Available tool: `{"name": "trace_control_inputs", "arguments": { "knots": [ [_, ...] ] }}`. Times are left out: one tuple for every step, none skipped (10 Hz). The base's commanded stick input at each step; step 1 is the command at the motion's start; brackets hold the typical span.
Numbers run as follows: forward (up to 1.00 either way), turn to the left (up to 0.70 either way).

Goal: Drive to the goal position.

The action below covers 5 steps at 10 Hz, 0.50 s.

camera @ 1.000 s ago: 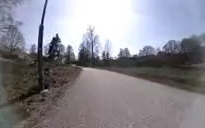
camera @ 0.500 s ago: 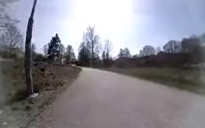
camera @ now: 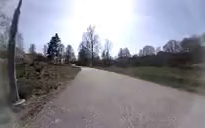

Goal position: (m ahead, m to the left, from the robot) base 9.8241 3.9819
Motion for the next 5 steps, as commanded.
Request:
{"name": "trace_control_inputs", "arguments": {
  "knots": [
    [0.85, 0.00],
    [0.85, 0.00],
    [0.85, 0.00],
    [0.85, 0.00],
    [0.85, 0.00]
  ]
}}
